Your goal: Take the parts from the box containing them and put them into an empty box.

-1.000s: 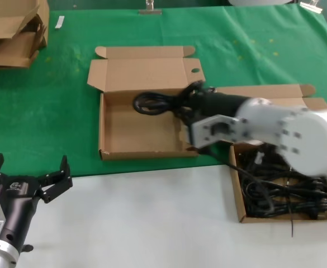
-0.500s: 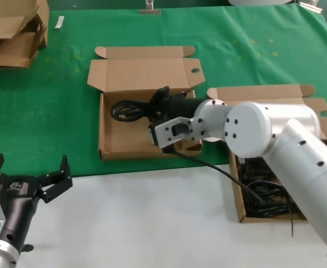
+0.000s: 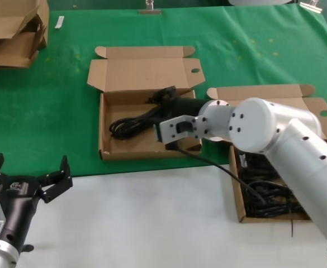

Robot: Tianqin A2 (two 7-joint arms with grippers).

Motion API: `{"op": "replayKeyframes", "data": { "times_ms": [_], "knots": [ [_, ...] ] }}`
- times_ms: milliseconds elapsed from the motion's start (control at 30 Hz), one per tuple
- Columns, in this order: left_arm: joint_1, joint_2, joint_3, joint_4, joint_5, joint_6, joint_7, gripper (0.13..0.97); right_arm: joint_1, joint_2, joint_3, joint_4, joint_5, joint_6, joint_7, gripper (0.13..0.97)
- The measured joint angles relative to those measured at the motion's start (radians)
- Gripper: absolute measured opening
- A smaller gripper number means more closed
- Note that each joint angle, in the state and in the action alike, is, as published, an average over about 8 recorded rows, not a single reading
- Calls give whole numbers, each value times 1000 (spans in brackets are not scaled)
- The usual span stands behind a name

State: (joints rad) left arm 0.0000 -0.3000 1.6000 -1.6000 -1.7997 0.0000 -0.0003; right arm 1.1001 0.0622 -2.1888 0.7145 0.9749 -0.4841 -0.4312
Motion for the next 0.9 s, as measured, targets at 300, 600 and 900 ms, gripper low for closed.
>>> {"op": "replayKeyframes", "data": {
  "times_ms": [300,600,900],
  "knots": [
    [0,0,0,0,0,0,0,966,-89,131,72,243,-11,-58,132,386],
    [0,0,0,0,0,0,0,966,-173,260,159,402,-12,-94,241,567],
    [0,0,0,0,0,0,0,966,-233,264,190,436,38,-60,258,761]
  ]
}}
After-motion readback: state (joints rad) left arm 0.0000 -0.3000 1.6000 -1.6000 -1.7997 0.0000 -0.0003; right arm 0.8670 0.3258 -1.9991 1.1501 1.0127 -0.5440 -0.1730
